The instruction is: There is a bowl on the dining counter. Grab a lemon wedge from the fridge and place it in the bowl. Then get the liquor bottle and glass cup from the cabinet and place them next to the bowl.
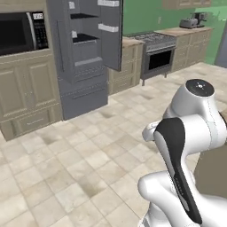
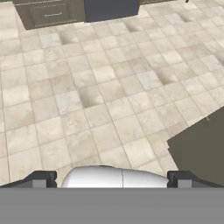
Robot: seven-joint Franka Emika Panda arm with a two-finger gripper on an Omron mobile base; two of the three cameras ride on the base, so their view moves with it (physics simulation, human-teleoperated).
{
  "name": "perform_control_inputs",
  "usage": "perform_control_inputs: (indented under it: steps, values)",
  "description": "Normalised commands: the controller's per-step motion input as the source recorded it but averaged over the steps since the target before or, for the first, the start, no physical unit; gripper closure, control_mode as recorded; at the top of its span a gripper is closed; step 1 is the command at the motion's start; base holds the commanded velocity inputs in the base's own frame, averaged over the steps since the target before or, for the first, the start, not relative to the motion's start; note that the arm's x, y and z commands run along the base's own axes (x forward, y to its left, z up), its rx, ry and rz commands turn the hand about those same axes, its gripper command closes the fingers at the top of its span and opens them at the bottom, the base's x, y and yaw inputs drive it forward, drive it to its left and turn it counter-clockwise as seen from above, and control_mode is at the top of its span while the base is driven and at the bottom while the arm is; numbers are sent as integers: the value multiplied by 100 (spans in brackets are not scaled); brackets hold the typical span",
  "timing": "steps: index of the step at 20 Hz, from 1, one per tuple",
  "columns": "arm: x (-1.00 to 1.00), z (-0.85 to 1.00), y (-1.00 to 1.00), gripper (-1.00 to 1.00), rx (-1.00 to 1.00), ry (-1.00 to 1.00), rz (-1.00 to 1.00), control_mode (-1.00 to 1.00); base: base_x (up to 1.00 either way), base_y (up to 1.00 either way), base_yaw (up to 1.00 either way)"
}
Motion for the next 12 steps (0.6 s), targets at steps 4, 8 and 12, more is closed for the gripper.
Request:
perform_control_inputs:
  steps: [4, 8, 12]
  values:
    - [0, 0, 0, -100, 0, 0, 0, 100, 100, 34, -39]
    - [0, 0, 0, -100, 0, 0, 0, 100, 100, 30, -39]
    - [0, 0, 0, -100, 0, 0, 0, 100, 100, 16, -37]
